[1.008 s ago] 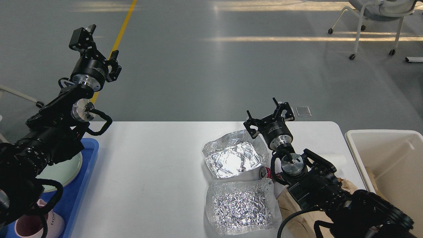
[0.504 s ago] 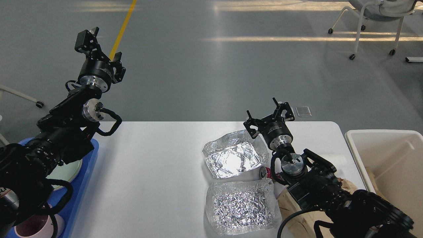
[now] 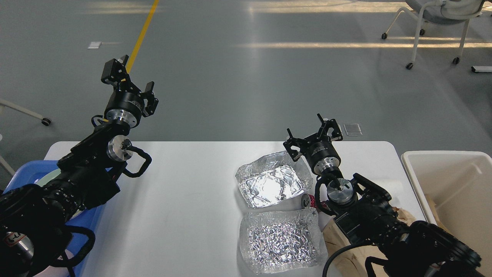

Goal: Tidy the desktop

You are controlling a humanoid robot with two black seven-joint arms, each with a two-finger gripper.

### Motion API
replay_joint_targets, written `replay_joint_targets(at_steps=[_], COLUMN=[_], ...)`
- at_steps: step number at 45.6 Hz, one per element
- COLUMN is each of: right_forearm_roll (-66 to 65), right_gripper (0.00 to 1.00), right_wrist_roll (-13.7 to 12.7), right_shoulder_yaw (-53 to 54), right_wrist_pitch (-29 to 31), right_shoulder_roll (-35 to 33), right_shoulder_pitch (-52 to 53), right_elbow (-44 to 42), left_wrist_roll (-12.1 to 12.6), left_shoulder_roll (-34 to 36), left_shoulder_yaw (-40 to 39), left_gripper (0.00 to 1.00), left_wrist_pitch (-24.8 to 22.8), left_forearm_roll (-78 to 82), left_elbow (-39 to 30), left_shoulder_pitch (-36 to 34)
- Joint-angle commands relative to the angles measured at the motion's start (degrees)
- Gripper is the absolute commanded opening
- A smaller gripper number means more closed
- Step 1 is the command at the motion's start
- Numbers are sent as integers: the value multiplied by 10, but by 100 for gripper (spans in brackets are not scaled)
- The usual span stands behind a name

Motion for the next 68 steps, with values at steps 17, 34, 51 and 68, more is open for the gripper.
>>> replay_joint_targets(at_steps=[17, 34, 51, 68], right_forearm_roll=[0, 0, 0, 0], right_gripper=[100, 100, 100, 100], right_wrist_roll=[0, 0, 0, 0], right_shoulder_yaw=[0, 0, 0, 0], right_wrist_pitch=[0, 0, 0, 0], right_shoulder_roll=[0, 0, 0, 0], right_shoulder_pitch=[0, 0, 0, 0], right_elbow=[0, 0, 0, 0], left_wrist_roll=[-37, -49, -49, -49], left_shoulder_roll=[-20, -23, -23, -23], left_shoulder_yaw=[1, 6, 6, 6], left_gripper=[100, 100, 100, 100], left_wrist_pitch=[-1, -2, -2, -2], left_forearm_roll=[0, 2, 2, 2], left_elbow=[0, -1, -2, -2], left_shoulder_pitch=[41, 57, 57, 57])
